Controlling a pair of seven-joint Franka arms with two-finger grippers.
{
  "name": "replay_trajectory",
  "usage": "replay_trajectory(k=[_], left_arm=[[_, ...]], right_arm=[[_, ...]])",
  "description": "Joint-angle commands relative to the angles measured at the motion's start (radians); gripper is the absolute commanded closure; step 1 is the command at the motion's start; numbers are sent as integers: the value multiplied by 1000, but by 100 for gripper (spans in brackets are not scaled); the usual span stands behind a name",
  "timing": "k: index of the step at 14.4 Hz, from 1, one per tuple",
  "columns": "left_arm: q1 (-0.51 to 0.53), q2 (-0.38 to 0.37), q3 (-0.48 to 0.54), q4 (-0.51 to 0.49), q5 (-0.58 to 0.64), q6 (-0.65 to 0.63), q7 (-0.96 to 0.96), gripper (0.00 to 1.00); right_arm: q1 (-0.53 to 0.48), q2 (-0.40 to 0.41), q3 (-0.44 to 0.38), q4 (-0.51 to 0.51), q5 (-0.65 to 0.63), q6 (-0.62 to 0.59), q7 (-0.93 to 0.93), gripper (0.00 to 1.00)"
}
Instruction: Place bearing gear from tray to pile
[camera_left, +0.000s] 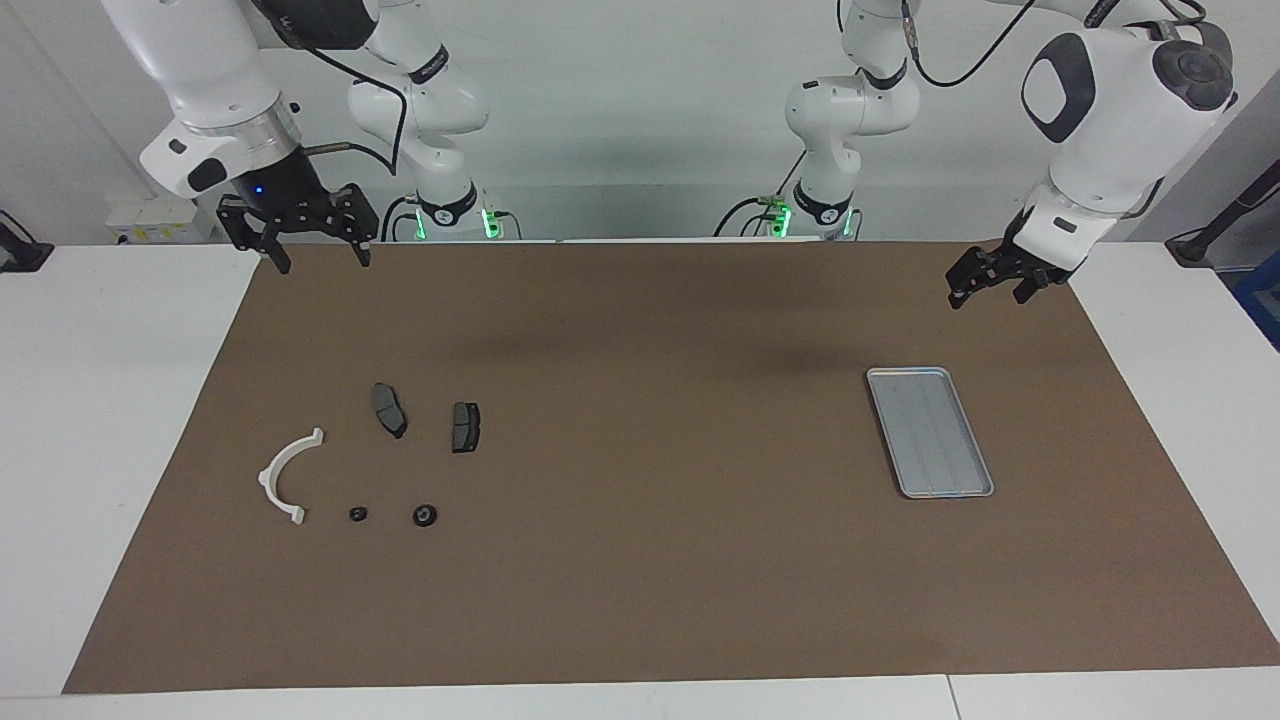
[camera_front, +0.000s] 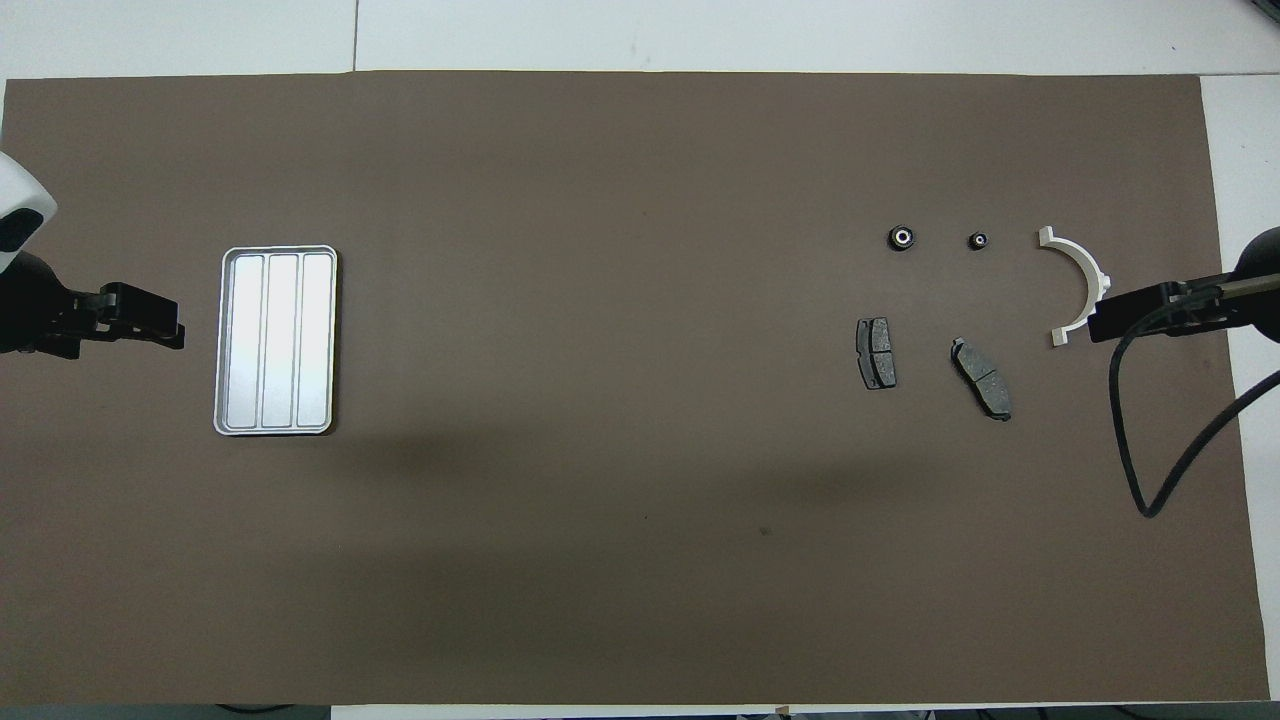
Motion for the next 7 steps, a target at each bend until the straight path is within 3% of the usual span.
replay_trajectory(k=[1, 7], left_arm=[[2, -27, -5, -27, 7, 18, -14, 0], [2, -27, -5, -27, 7, 18, -14, 0]], right_arm=[[10, -16, -7, -16, 9, -8, 31, 0], [12, -14, -7, 19, 0, -28, 31, 0]])
